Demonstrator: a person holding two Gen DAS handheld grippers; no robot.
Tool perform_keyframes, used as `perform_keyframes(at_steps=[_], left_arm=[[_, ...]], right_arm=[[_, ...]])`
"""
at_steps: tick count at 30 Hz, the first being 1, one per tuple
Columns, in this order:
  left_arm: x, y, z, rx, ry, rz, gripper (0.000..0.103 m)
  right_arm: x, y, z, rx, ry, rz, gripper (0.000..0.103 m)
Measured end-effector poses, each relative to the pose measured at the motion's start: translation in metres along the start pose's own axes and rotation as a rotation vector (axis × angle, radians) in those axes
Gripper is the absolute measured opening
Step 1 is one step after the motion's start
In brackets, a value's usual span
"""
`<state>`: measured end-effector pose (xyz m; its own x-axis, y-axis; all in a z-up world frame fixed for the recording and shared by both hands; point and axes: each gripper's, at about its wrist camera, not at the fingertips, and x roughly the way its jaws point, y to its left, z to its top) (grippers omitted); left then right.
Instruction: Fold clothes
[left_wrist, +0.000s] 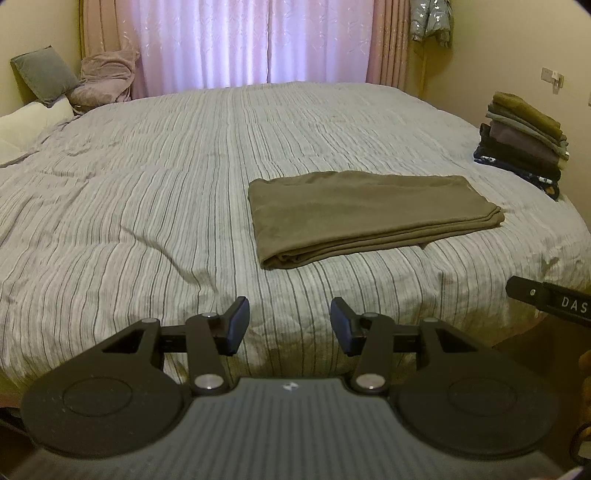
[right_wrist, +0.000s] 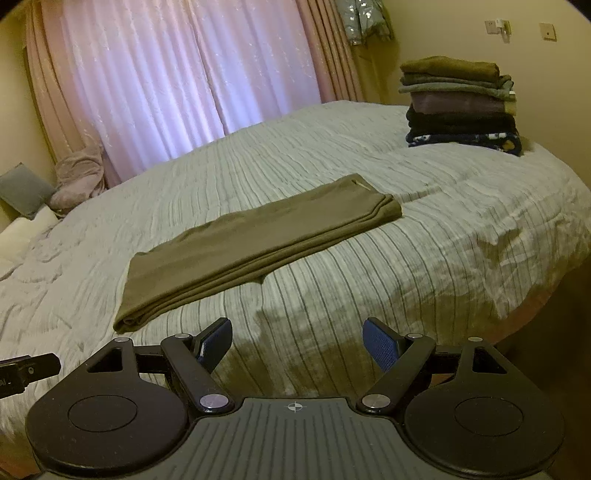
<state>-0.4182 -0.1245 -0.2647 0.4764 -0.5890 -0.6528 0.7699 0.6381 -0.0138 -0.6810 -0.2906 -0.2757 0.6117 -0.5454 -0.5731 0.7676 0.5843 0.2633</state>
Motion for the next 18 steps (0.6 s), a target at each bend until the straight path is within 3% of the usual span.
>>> perform_keyframes(at_steps=[8, 12, 15, 16, 18], left_arm=[[0.027, 0.008, 0.001, -0.003, -0.006, -0.081, 0.044], [0.047, 0.027, 0.007, -0.061, -0.073, -0.138, 0.036], [0.067, 0.037, 0.02, -0.09, -0.11, -0.167, 0.017], [0.075, 0.038, 0.026, -0.086, -0.113, -0.174, 0.016], [0.092, 0.037, 0.035, -0.069, -0.117, -0.199, 0.009]], right_arm=[[0.022, -0.013, 0.0, 0.032, 0.031, -0.023, 0.081], [0.037, -0.028, 0.0, 0.087, 0.015, 0.012, 0.081], [0.047, -0.045, 0.009, 0.179, -0.025, 0.085, 0.081], [0.051, -0.052, 0.013, 0.216, -0.041, 0.118, 0.08], [0.059, -0.062, 0.024, 0.289, -0.074, 0.176, 0.06]])
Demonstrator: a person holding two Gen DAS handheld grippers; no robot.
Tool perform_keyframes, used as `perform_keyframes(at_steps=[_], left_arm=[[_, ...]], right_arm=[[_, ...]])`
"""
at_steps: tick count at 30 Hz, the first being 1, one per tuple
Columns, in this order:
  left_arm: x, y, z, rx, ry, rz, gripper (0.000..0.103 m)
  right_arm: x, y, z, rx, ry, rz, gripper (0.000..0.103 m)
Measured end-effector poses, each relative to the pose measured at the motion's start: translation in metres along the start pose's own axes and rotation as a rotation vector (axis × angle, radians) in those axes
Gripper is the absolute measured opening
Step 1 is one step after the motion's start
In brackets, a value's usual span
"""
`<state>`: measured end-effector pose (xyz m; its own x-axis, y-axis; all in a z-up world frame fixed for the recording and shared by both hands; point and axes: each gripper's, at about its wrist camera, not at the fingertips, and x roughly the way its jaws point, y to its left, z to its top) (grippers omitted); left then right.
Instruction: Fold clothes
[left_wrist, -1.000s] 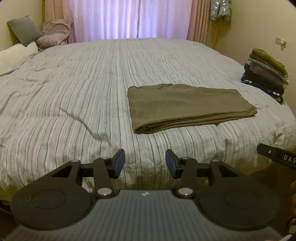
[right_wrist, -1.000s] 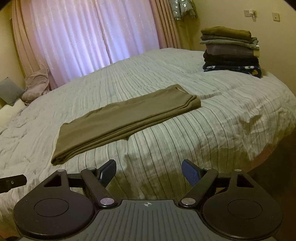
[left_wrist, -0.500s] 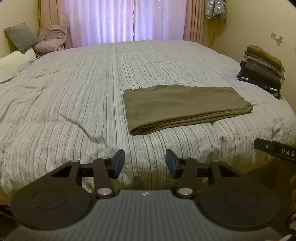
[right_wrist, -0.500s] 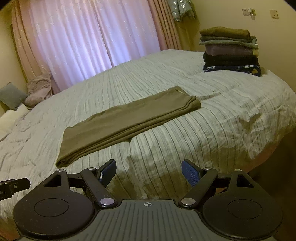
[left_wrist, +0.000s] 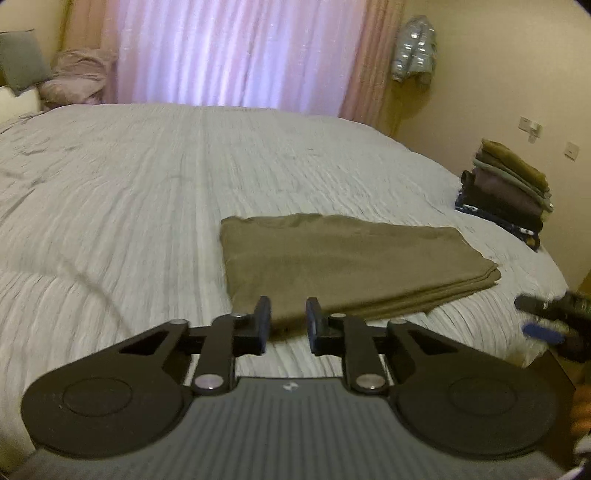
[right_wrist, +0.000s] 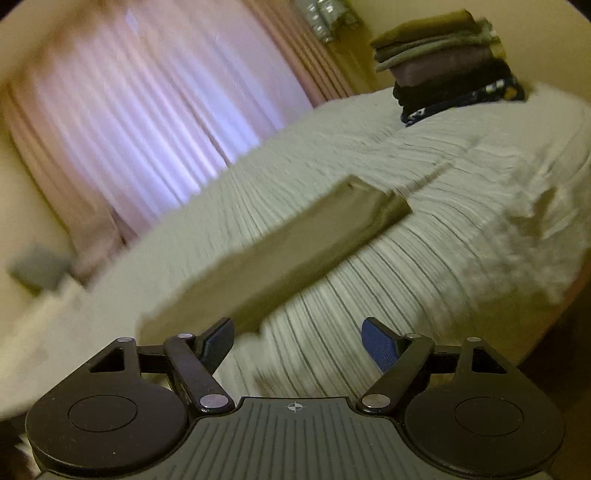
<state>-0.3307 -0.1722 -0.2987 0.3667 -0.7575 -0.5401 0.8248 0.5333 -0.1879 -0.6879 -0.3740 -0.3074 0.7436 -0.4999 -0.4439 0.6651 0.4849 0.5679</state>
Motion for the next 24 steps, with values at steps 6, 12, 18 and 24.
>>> perform_keyframes(at_steps=[6, 12, 18, 24], left_arm=[[0.056, 0.007, 0.006, 0.0, 0.051, -0.041, 0.008], [0.086, 0.023, -0.009, -0.046, 0.11, -0.047, 0.01], [0.083, 0.034, -0.005, -0.084, 0.114, -0.064, 0.009], [0.075, 0.038, -0.004, -0.135, 0.119, -0.091, 0.009]], right_arm=[[0.041, -0.024, 0.039, 0.131, -0.041, 0.087, 0.044], [0.089, -0.052, 0.068, 0.192, -0.038, 0.058, 0.044], [0.088, -0.094, 0.073, 0.383, -0.025, 0.012, 0.044], [0.071, -0.12, 0.073, 0.503, -0.038, 0.04, 0.044]])
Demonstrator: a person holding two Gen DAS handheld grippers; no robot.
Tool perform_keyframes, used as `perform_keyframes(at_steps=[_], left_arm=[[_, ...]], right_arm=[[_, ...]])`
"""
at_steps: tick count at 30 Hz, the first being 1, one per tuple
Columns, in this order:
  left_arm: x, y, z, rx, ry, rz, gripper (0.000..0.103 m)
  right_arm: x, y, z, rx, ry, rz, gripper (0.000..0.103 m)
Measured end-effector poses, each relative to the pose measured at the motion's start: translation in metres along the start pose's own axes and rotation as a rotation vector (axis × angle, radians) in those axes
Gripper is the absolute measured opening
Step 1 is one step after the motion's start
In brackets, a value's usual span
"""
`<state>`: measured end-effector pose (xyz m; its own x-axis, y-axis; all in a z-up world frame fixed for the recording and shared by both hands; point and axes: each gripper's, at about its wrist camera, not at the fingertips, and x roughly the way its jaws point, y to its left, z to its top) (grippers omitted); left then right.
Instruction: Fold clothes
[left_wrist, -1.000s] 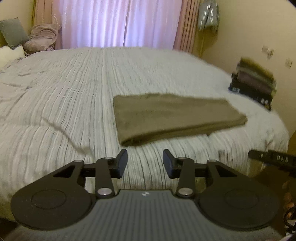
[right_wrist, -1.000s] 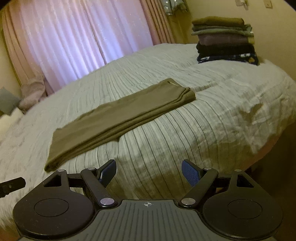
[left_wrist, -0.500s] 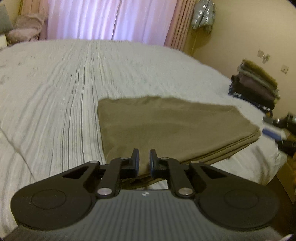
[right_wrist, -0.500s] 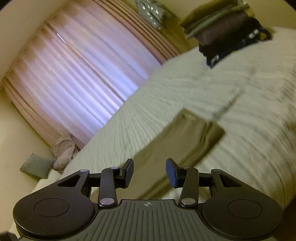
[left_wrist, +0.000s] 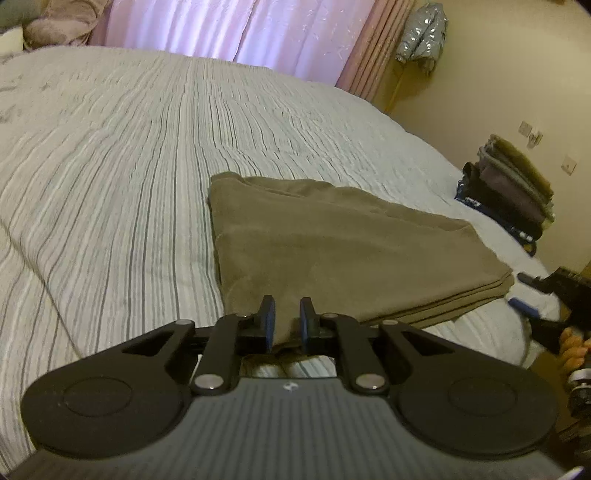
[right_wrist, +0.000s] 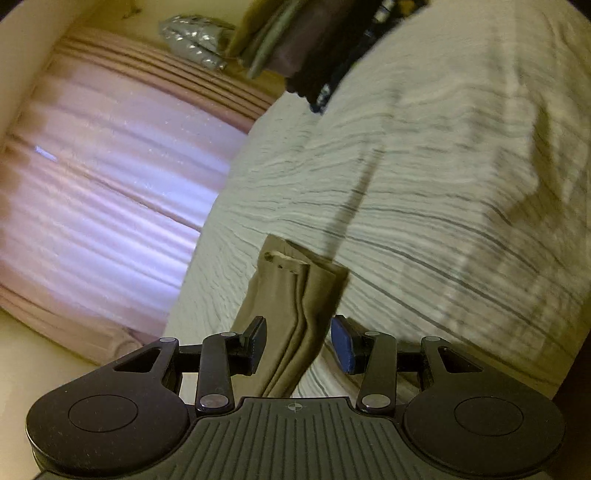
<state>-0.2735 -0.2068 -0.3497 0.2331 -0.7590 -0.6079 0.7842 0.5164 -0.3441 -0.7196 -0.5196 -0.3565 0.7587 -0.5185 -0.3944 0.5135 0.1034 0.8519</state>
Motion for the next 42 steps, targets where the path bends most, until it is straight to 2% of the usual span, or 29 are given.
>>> perform_keyframes(at_steps=[7, 12, 13, 14, 20, 24, 27, 29, 31, 34, 36, 39, 41, 42], left_arm=[[0.002, 0.006, 0.001, -0.037, 0.009, -0.012, 0.009], [0.003, 0.01, 0.001, -0.062, 0.011, -0.029, 0.009], [0.002, 0.011, 0.001, -0.067, 0.011, -0.032, 0.009], [0.002, 0.012, 0.001, -0.073, 0.01, -0.036, 0.009], [-0.007, 0.024, 0.006, -0.111, -0.013, -0.029, 0.009], [-0.013, 0.036, 0.007, -0.152, 0.0, 0.002, 0.009], [-0.017, 0.048, 0.007, -0.194, 0.017, 0.032, 0.009], [-0.02, 0.057, 0.007, -0.222, 0.023, 0.036, 0.009], [-0.023, 0.064, 0.005, -0.241, 0.017, 0.027, 0.009], [-0.027, 0.073, 0.003, -0.263, 0.008, 0.004, 0.009], [-0.029, 0.079, 0.0, -0.277, 0.006, -0.015, 0.009], [-0.028, 0.087, -0.005, -0.297, 0.019, -0.031, 0.009], [-0.03, 0.091, -0.007, -0.304, 0.021, -0.043, 0.009], [-0.03, 0.093, -0.009, -0.308, 0.022, -0.049, 0.009]], right_arm=[[0.019, -0.009, 0.008, 0.08, 0.022, 0.017, 0.044], [0.028, -0.007, 0.005, 0.072, 0.022, 0.002, 0.044], [0.029, -0.006, 0.005, 0.061, 0.018, 0.001, 0.041], [0.03, -0.005, 0.005, 0.047, 0.016, -0.005, 0.033], [0.036, 0.01, 0.0, -0.1, 0.018, -0.08, 0.014], [0.04, 0.042, -0.01, -0.315, 0.026, -0.224, 0.012], [0.043, 0.09, -0.037, -0.623, -0.036, -0.331, 0.011], [0.046, 0.128, -0.071, -0.885, -0.108, -0.342, 0.011], [0.048, 0.163, -0.115, -1.156, -0.169, -0.305, 0.011], [0.053, 0.193, -0.194, -1.503, -0.195, -0.177, 0.011], [0.057, 0.196, -0.246, -1.681, -0.159, -0.088, 0.011], [0.071, 0.178, -0.311, -1.878, -0.042, -0.002, 0.011], [0.083, 0.162, -0.34, -1.964, 0.038, -0.017, 0.011], [0.085, 0.158, -0.347, -1.989, 0.028, -0.032, 0.011]])
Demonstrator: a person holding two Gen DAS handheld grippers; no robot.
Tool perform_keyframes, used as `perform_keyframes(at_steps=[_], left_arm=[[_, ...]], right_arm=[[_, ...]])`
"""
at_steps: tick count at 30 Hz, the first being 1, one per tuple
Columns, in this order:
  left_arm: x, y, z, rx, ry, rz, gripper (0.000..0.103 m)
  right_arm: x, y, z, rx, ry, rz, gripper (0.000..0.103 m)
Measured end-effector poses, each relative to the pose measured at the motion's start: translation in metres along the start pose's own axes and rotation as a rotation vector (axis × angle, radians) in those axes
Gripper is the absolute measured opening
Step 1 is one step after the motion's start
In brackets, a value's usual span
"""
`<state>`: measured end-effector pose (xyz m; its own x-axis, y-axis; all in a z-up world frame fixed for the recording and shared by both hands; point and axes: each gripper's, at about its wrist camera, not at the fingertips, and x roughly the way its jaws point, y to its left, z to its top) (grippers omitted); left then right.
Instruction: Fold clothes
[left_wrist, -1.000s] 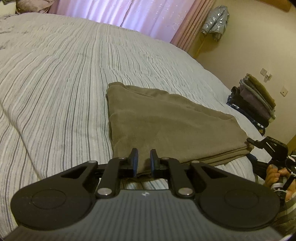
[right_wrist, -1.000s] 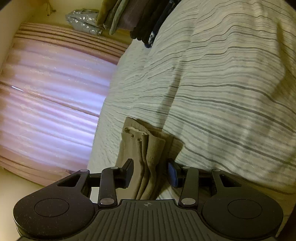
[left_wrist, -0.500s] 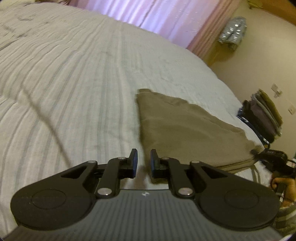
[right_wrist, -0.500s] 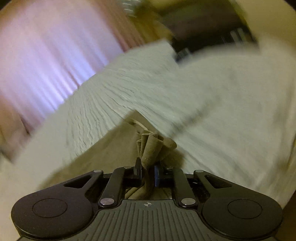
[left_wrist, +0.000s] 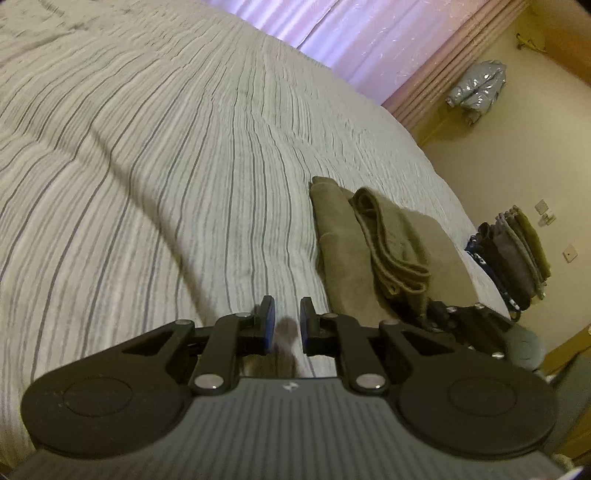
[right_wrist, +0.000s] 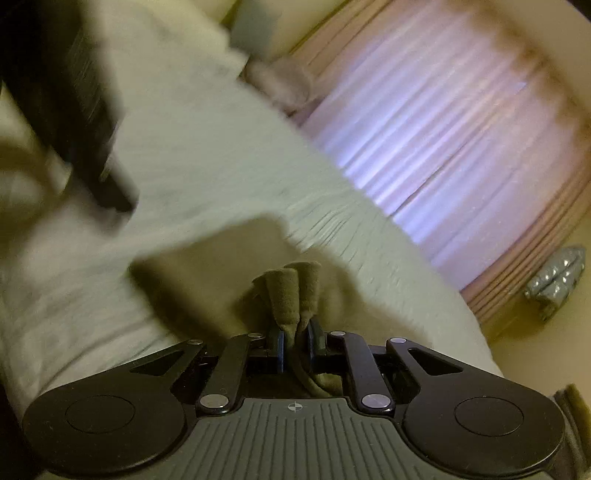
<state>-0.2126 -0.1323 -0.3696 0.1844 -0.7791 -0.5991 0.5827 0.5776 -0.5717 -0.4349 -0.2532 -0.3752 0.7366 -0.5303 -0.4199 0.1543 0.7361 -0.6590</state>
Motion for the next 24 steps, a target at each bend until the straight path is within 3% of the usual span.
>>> perform_keyframes(at_steps=[4, 7, 9, 13, 17, 20, 24], left_arm=[[0.0, 0.008, -0.002, -0.022, 0.001, -0.013, 0.009], [0.0, 0.011, -0.004, -0.032, -0.003, -0.021, 0.009], [0.0, 0.013, -0.005, -0.036, -0.004, -0.024, 0.009], [0.001, 0.015, -0.006, -0.038, -0.002, -0.026, 0.009], [-0.001, 0.019, -0.006, -0.037, 0.001, -0.026, 0.009], [-0.001, 0.019, -0.007, -0.038, 0.002, -0.023, 0.009], [-0.001, 0.018, -0.009, -0.036, 0.002, -0.019, 0.009]], right_arm=[[-0.004, -0.009, 0.008, 0.034, -0.02, -0.014, 0.011], [-0.023, -0.018, 0.027, 0.068, -0.12, -0.068, 0.011], [-0.031, -0.016, 0.036, 0.095, -0.157, -0.039, 0.011], [-0.022, 0.023, 0.033, 0.022, -0.097, 0.067, 0.011], [-0.026, 0.027, 0.033, 0.03, -0.105, 0.054, 0.011], [-0.036, 0.016, 0.038, 0.044, -0.18, 0.043, 0.011], [-0.026, 0.027, 0.032, 0.019, -0.128, 0.089, 0.011]])
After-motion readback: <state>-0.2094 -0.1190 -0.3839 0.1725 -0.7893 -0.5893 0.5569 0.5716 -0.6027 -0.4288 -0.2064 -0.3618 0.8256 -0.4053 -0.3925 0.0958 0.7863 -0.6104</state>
